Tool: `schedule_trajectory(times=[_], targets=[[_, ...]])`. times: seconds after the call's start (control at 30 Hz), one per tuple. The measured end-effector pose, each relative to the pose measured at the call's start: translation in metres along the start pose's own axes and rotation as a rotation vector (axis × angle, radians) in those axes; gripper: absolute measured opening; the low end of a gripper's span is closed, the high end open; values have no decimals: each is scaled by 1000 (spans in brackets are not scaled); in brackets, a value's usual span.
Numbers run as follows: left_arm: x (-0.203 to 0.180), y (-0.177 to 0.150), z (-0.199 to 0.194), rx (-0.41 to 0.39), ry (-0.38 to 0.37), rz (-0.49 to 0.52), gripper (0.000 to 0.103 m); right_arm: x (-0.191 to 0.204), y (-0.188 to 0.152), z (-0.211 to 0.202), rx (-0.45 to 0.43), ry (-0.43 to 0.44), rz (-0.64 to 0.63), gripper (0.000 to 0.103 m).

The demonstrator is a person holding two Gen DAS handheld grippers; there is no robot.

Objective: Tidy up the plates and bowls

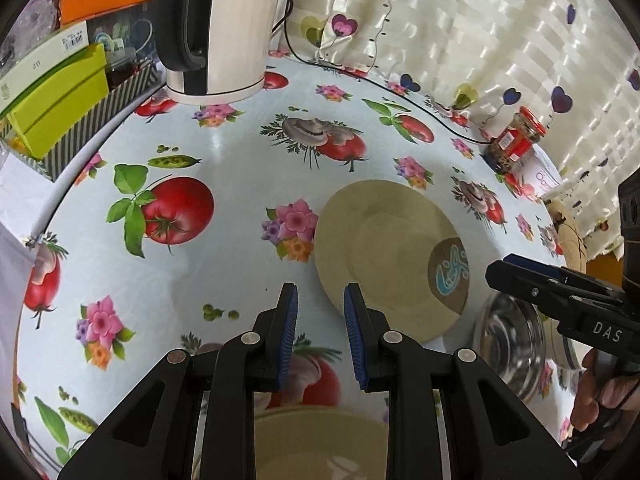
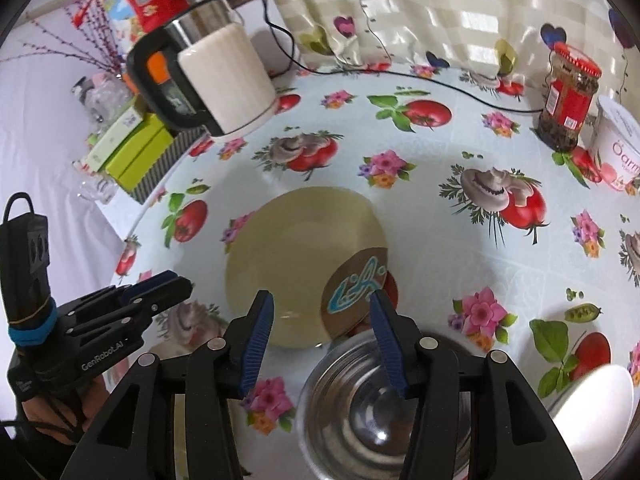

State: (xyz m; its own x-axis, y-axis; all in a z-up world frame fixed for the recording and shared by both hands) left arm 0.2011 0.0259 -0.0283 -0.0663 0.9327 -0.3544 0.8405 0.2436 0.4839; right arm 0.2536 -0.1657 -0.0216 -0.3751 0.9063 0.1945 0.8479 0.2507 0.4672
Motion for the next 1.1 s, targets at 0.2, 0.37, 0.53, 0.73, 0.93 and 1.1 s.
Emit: schedule_trajectory(times=[0.2,0.37,0.53,0.73,0.93,1.1], targets=[[6,7,17,27,-6,-40,25,-12,10,19,37,-7,36,45],[8,12,30,48,-3,-59,25,-19,15,34,66,-22,48,38],[11,12,41,68,0,-73,25,-24,19,46,98,-37,58,32],[9,14,46,74,-12,-67,25,-25,19,58,128,-40,55,27],[6,13,50,79,-29,-69,25,-23,19,63,139,-25,57,22],[5,14,53,83,-43,-71,25,-22,20,66,137,-21,59,22]])
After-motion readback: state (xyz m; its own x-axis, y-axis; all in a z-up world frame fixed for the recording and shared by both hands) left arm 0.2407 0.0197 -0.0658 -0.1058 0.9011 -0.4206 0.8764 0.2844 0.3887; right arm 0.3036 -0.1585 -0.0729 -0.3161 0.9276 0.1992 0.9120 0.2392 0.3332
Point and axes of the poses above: each gripper's, at about its wrist camera, not at the fingertips, and z roughly the way its jaws point, x to its left, y to its top, the point moved 1 cm from there along z, roughly the way its jaws point, and after that the axes turned 7 degrees about -y, right-handed, at the moved point
